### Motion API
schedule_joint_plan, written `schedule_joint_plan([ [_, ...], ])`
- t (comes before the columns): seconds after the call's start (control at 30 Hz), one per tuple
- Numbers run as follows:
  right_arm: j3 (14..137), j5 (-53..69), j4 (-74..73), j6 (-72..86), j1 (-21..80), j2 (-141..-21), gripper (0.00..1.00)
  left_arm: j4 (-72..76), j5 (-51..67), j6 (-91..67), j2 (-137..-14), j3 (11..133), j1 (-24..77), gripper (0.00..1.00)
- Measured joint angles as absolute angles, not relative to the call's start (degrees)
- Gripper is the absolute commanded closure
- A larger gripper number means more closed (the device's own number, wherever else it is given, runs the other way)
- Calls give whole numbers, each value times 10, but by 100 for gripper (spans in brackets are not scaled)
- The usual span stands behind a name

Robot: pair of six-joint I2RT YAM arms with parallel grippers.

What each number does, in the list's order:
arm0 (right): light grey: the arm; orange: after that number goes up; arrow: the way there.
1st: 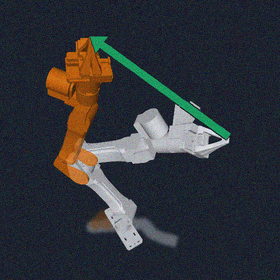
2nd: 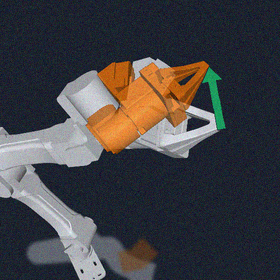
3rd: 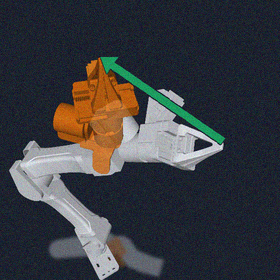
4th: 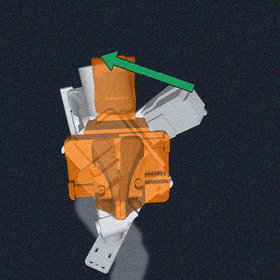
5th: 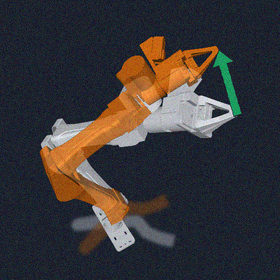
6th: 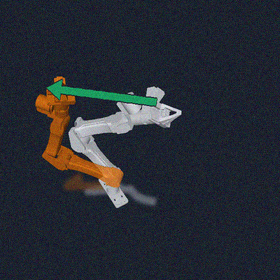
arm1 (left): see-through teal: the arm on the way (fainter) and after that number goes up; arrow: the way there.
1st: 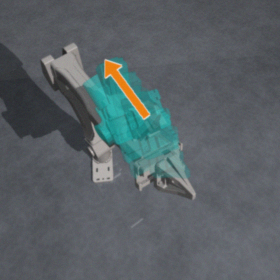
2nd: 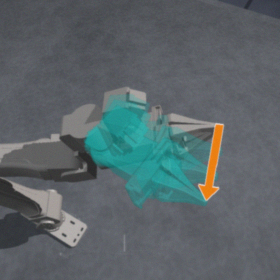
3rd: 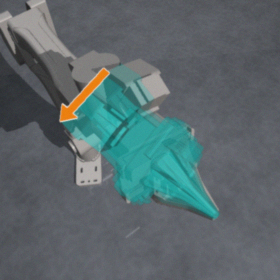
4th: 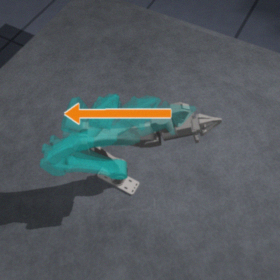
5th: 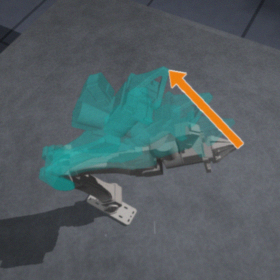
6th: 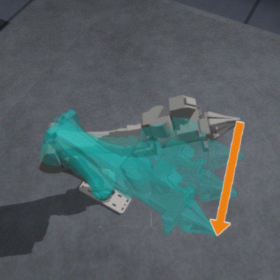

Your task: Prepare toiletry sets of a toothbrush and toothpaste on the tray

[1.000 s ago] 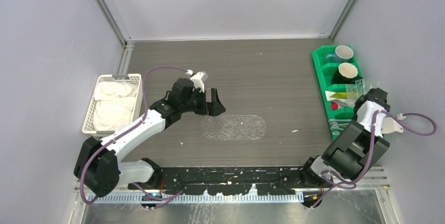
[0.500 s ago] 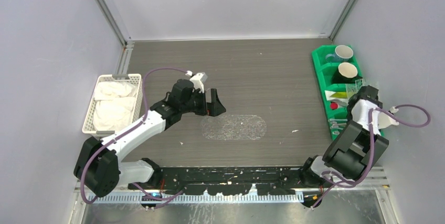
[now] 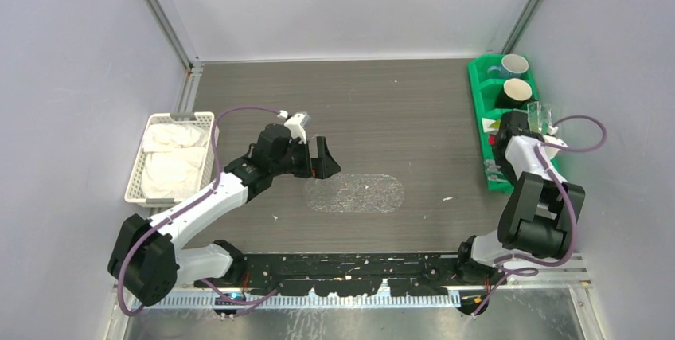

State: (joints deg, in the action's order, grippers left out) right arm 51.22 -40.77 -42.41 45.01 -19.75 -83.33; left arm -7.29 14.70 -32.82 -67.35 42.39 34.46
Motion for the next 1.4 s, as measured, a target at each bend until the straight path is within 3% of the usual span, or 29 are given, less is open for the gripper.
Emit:
schedule_joint_plan([
  [0.43,572,-434,-393,423,-44,-905,97,-71,144,-328,-674,424,345,0],
  [0.7,655,-461,-476,393,75,-982,97,-71,138,-328,-673,423,345,0],
  [1.07,694,-500,-524,286,134,-1026,97,-85,124,-324,-655,420,344,0],
  [1.17,695,-495,-519,256,167,-1026,97,-86,124,-324,-655,420,344,0],
  [1.4,667,-358,-440,256,241,-1051,97,-86,124,-325,-656,420,344,0],
])
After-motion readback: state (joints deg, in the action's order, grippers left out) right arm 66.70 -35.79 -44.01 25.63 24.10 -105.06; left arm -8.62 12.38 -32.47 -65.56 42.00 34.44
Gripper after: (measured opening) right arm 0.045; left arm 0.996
